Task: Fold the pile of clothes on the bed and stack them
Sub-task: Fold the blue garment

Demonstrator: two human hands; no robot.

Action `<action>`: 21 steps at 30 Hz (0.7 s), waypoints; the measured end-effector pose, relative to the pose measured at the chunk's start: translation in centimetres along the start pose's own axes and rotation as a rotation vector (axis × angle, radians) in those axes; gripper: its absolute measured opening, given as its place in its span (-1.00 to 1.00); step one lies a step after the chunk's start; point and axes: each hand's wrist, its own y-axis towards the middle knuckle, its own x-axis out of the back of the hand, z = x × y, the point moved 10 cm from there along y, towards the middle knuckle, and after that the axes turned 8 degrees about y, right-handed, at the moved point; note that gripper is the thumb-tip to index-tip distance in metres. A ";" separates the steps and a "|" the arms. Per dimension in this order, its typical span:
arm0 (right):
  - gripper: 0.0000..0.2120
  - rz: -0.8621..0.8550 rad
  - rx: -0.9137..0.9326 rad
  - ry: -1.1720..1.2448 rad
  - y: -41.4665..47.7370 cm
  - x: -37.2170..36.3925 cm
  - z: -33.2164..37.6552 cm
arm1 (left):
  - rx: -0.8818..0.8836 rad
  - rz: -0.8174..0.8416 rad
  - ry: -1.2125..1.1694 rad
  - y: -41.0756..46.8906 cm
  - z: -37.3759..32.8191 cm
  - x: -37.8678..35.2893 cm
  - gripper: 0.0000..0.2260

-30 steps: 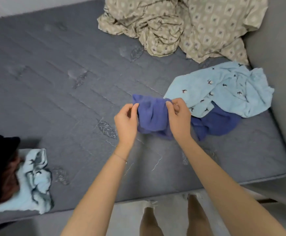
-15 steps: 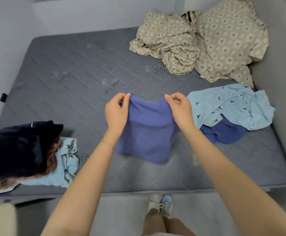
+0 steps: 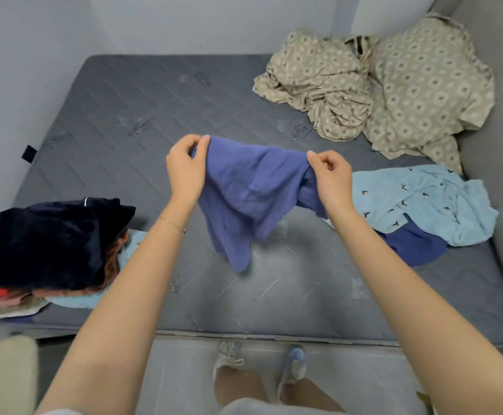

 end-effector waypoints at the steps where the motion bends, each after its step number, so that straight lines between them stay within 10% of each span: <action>1: -0.73 -0.015 0.007 0.005 0.2 -0.9 0.1 | -0.005 0.016 -0.006 0.6 0.6 0.2 -0.75; 11: -0.65 -0.002 -0.178 -0.178 -2.5 -9.4 -9.9 | 0.043 0.714 0.270 -3.5 14.7 -6.4 -0.67; 21: -0.87 0.009 -0.325 -0.240 -1.6 -9.0 -19.2 | 0.171 0.600 0.251 -2.6 21.6 -8.8 -0.82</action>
